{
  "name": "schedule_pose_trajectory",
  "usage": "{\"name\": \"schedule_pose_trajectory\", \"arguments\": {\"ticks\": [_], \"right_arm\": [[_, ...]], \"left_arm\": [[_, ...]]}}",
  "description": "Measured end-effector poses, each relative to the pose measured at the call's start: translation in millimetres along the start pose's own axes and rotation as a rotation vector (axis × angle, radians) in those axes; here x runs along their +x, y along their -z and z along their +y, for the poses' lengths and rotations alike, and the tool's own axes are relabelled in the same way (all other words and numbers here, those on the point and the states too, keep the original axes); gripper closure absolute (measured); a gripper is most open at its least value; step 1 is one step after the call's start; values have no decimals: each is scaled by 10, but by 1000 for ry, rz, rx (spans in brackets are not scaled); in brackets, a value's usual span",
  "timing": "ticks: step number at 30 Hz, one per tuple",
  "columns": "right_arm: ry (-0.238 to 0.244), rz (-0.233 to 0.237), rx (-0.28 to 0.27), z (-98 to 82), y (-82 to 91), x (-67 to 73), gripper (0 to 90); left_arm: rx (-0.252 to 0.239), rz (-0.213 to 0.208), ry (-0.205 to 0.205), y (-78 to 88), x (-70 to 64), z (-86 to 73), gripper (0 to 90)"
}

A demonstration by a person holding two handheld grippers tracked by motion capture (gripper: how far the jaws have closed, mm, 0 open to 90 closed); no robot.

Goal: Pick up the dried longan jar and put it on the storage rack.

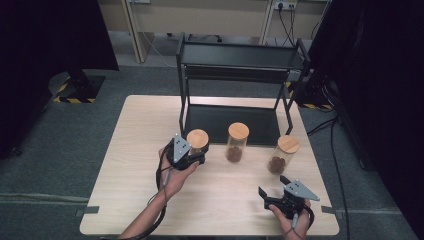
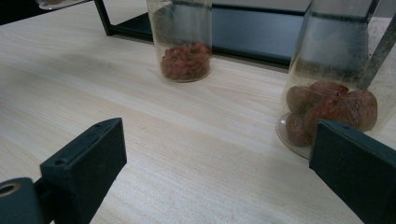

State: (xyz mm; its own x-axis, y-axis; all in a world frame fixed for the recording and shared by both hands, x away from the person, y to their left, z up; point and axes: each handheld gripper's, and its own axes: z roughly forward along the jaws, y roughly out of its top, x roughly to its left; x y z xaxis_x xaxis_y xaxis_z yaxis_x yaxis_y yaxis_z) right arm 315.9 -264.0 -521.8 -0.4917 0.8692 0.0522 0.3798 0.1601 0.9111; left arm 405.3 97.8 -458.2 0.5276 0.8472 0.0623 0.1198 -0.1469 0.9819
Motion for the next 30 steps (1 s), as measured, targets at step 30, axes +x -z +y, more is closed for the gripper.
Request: {"name": "schedule_pose_trajectory", "arguments": {"ticks": [30], "right_arm": [[-7, 4, 0, -1, 3, -5, 43]], "left_arm": [[-7, 49, 4, -255, 71, 45, 258]]}}
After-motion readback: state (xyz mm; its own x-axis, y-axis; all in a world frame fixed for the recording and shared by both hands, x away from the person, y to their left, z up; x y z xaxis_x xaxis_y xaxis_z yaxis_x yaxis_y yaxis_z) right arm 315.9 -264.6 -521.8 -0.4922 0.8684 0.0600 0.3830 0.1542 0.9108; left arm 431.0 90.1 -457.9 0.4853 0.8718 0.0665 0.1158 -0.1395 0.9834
